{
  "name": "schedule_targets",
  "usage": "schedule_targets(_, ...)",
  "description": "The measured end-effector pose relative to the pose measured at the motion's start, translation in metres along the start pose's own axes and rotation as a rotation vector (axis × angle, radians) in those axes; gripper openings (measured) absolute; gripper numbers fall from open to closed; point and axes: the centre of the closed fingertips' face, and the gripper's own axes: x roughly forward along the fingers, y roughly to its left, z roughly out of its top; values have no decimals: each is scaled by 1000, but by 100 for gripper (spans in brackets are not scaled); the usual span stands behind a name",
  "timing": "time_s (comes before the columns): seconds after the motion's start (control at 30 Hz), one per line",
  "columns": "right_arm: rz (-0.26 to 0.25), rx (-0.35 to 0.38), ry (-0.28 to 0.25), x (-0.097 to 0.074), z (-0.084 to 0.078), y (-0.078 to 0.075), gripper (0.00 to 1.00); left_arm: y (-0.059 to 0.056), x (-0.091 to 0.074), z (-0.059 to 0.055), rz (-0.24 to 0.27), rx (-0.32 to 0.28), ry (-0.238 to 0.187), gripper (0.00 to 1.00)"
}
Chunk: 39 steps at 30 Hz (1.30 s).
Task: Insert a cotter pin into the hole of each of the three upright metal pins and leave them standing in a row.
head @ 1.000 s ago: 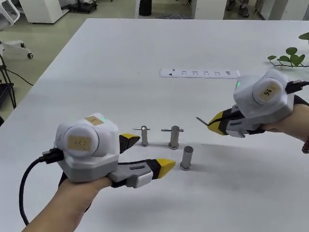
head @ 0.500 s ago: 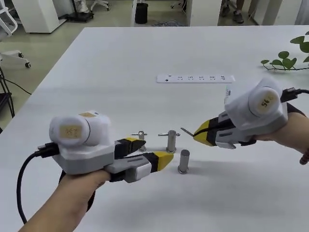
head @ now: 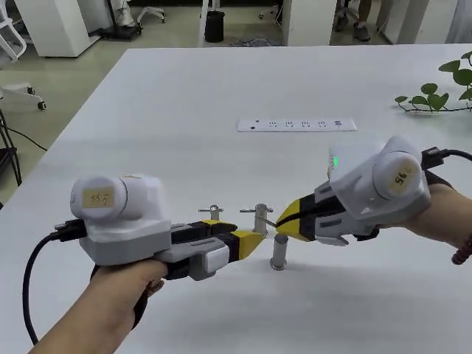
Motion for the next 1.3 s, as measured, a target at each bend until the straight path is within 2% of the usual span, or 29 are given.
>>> schedule_targets(0.2,21,-69,5,1,4,7,0,-6,0,-1,-27,-31,-3,19)
schedule_targets(0.4,34,-108,8,2,7,13,0,-12,2,-2,-48,-53,-7,15)
schedule_targets(0.8,41,-137,-14,1,16,20,0,-16,0,-2,-71,-98,-24,7)
schedule_targets(1.0,46,-154,-17,2,19,23,0,-16,-1,-3,-77,-133,-31,0)
schedule_targets(1.13,48,-152,-19,3,19,24,0,-16,-1,-4,-82,-133,-32,0)
schedule_targets(1.3,41,-140,-30,3,21,24,0,-16,-3,-3,-84,-68,-47,0)
